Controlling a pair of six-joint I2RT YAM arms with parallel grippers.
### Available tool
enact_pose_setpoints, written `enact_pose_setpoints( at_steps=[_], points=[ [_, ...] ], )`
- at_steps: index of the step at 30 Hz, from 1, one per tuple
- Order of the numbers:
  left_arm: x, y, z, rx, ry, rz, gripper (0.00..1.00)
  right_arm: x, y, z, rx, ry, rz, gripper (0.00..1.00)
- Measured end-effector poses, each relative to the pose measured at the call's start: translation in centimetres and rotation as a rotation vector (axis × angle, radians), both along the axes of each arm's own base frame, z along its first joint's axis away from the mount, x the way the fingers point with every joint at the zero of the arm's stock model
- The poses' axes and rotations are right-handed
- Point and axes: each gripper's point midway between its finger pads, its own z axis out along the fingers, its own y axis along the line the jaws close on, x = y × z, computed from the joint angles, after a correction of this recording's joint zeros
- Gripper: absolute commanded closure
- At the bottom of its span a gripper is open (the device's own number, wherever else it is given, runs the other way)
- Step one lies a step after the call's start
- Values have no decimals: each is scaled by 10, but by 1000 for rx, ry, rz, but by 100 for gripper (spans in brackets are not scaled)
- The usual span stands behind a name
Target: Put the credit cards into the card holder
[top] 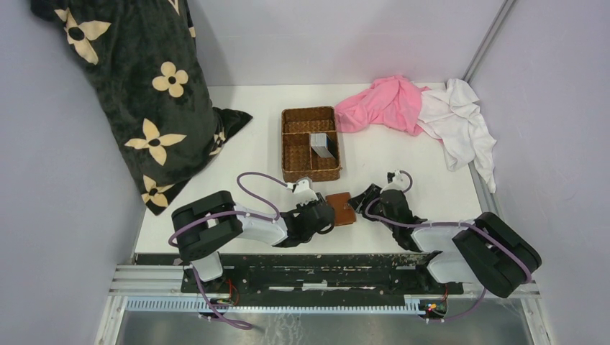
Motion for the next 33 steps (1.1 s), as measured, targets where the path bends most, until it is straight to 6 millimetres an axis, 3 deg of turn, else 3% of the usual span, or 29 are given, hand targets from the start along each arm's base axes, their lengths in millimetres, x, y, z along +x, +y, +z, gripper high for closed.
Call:
enact_pose_setpoints(
  at_steps=[8, 23, 33],
  points=[
    [0, 0, 0, 0, 0, 0, 65, -1, 2, 0, 30, 4, 3, 53],
    [2, -3, -2, -11, 7, -3, 66, -12, -13, 0, 22, 16, -33, 54],
    [2, -5, -1, -15, 5, -3, 66, -1, 3, -3, 69, 12, -9, 57]
  ],
)
